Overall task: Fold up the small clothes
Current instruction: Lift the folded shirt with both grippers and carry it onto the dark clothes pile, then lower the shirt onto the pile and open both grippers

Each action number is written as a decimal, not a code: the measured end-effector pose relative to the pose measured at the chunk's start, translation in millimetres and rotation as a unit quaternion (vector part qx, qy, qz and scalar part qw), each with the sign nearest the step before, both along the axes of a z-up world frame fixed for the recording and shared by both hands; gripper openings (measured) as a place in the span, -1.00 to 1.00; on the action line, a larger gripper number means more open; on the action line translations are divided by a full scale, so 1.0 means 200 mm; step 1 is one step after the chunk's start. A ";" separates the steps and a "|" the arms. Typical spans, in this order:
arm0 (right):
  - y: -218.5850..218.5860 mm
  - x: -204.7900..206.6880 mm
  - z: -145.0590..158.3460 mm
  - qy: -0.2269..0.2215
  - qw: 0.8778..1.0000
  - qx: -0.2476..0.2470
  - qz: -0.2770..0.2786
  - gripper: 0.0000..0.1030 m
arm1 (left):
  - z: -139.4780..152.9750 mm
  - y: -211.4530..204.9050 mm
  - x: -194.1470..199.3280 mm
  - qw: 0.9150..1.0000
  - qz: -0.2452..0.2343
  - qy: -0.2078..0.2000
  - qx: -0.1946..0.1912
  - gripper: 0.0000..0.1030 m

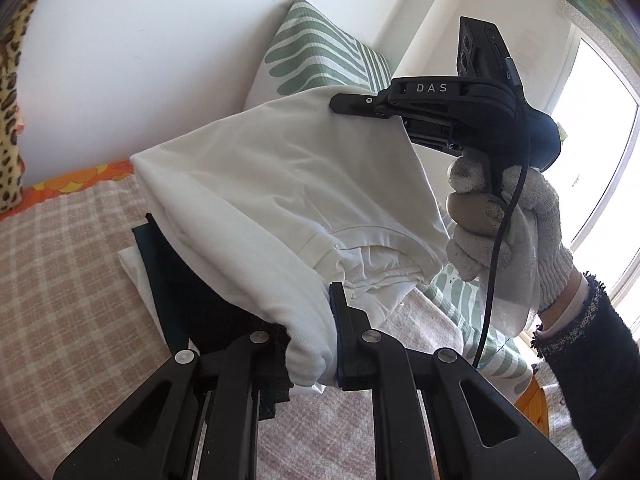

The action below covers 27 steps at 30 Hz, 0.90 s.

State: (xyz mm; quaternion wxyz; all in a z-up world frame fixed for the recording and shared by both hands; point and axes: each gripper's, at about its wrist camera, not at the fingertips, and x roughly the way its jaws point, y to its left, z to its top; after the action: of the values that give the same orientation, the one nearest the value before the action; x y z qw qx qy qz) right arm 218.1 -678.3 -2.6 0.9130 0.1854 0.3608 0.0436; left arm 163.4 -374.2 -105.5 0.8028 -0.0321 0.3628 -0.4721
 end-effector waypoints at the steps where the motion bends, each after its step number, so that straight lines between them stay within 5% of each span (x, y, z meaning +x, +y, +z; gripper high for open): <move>1: -0.02 0.02 -0.03 0.005 1.000 -0.003 0.000 -0.83 | -0.02 -0.02 0.00 1.000 -0.001 0.001 0.003 -0.78; 10: -0.17 0.15 -0.32 0.040 0.999 -0.002 -0.013 -0.84 | -0.23 -0.06 0.05 0.999 0.006 0.035 0.017 -0.78; 20: -0.20 0.24 -0.49 0.089 0.996 -0.024 -0.013 -0.83 | -0.28 0.07 -0.04 0.997 -0.003 0.065 0.037 -0.61; 24: -0.27 0.21 -0.51 0.121 0.990 -0.065 -0.043 -0.29 | -0.24 0.19 -0.10 0.997 -0.012 0.063 0.051 -0.50; 27: -0.34 0.15 -0.46 0.117 0.986 -0.085 -0.083 -0.27 | -0.18 0.28 -0.11 0.997 -0.005 0.058 0.045 -0.50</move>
State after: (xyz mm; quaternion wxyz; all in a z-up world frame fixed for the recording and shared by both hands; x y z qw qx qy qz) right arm 248.6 -747.1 -95.3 0.8773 0.1407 0.4510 -0.0850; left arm 141.7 -317.9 -140.7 0.7785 -0.0219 0.4298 -0.4569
